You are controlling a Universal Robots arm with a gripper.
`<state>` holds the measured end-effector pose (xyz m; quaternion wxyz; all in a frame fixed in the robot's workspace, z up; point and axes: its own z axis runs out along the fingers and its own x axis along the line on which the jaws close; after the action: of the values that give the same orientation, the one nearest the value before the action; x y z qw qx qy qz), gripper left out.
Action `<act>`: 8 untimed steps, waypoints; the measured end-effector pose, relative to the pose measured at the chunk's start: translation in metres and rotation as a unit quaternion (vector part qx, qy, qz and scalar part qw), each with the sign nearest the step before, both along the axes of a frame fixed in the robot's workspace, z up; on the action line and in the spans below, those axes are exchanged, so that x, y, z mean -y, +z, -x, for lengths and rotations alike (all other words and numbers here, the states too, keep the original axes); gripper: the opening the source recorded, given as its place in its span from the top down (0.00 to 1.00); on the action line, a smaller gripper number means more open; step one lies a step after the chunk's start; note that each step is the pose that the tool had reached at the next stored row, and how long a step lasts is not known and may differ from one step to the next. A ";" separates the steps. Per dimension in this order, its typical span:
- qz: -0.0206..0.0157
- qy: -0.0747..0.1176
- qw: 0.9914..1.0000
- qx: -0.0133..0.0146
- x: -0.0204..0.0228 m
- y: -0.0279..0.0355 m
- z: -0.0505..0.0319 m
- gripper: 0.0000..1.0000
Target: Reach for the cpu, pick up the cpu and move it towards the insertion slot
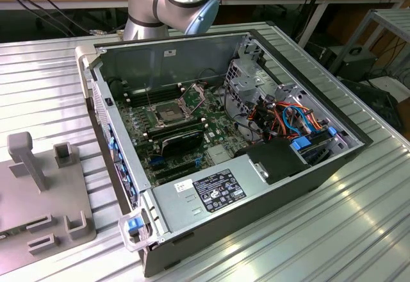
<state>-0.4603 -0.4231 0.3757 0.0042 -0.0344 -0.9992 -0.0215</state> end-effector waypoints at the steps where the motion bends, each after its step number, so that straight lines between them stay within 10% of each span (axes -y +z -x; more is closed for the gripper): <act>1: 0.000 0.000 1.000 0.000 0.0000 0.0000 0.0000 0.89; 8: 0.000 0.001 1.000 0.000 0.0000 0.0000 0.0000 0.76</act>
<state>-0.4603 -0.4231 0.3757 0.0042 -0.0334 -0.9992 -0.0215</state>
